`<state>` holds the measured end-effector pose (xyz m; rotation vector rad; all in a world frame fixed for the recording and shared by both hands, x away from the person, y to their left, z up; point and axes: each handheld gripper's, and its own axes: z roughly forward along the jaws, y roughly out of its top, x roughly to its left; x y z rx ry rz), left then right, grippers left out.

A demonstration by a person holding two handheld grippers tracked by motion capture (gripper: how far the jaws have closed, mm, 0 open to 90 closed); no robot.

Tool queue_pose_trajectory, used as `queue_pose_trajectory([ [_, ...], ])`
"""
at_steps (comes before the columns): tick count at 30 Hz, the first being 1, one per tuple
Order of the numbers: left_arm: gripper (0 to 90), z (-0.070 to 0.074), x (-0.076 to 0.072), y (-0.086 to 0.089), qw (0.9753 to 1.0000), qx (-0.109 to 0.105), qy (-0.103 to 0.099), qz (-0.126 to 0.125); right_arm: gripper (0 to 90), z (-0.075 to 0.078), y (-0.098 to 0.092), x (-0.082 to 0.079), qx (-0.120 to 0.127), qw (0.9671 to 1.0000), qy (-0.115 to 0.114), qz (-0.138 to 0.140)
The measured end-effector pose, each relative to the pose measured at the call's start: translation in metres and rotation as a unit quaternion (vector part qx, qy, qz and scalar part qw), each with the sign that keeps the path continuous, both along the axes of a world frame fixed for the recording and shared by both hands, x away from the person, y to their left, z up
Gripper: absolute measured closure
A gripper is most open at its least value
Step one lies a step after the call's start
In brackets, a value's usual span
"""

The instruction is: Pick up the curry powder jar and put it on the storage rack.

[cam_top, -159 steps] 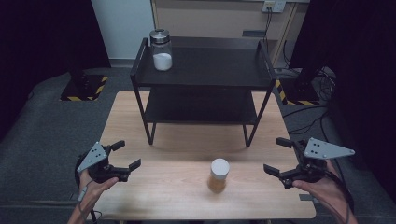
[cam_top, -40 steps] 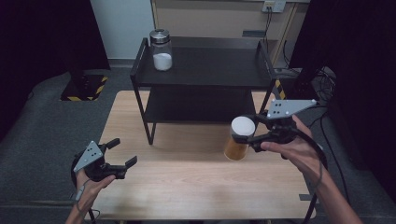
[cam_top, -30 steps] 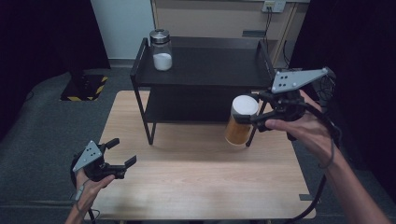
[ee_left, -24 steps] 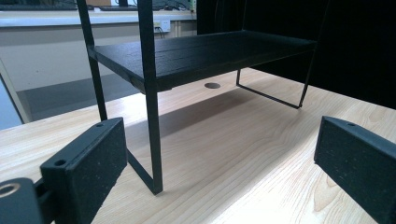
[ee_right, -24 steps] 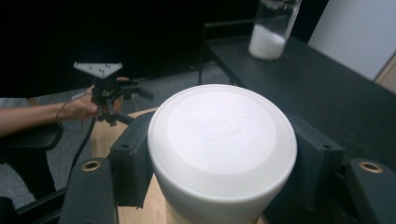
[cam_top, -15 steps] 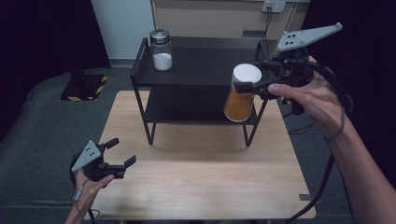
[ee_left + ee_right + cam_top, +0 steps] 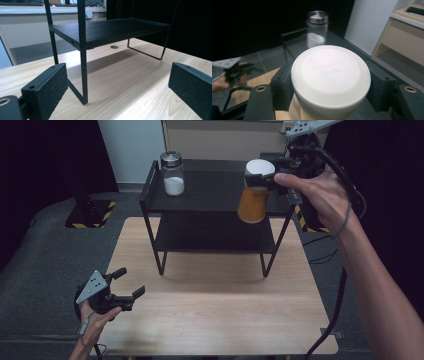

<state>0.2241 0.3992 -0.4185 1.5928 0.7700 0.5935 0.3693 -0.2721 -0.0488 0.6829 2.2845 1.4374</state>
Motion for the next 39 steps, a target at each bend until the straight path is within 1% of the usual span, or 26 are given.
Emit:
queue_pose_trajectory([
  [2,1.6,-0.001,0.000,0.000,1.0000,-0.002,0.002,0.001,33.8,0.002,0.003,0.007,0.000,0.9999,0.001,-0.011],
  [4,1.5,0.000,0.000,0.000,1.0000,0.000,0.002,0.002,33.7,0.003,0.004,0.016,0.003,0.9997,0.005,-0.022],
  [8,1.6,-0.002,0.001,0.002,1.0000,-0.007,0.002,0.005,33.8,0.003,0.005,0.033,0.011,0.9986,0.008,-0.051],
  [14,1.5,-0.004,0.003,0.005,0.9999,-0.011,0.005,0.009,33.7,0.005,0.010,0.053,0.005,0.9950,0.007,-0.099],
  [18,1.5,-0.005,0.005,0.005,0.9999,-0.011,0.006,0.010,33.7,0.005,0.012,0.063,-0.001,0.9927,0.004,-0.120],
  [20,1.5,-0.005,0.005,0.005,0.9999,-0.011,0.007,0.010,33.7,0.003,0.012,0.067,0.005,0.9917,0.005,-0.128],
  [24,1.6,-0.005,0.006,0.006,0.9999,-0.010,0.008,0.009,33.7,0.000,0.012,0.074,0.008,0.9904,0.007,-0.138],
  [28,1.6,-0.005,0.008,0.006,0.9999,-0.010,0.008,0.008,33.7,-0.002,0.012,0.080,0.002,0.9901,0.014,-0.140],
  [32,1.5,-0.005,0.009,0.005,0.9999,-0.010,0.009,0.005,33.7,-0.003,0.015,0.082,-0.010,0.9897,0.013,-0.142],
  [39,1.6,-0.006,0.009,0.006,0.9999,-0.012,0.010,0.006,33.7,-0.012,0.015,0.088,-0.009,0.9896,0.026,-0.141],
])
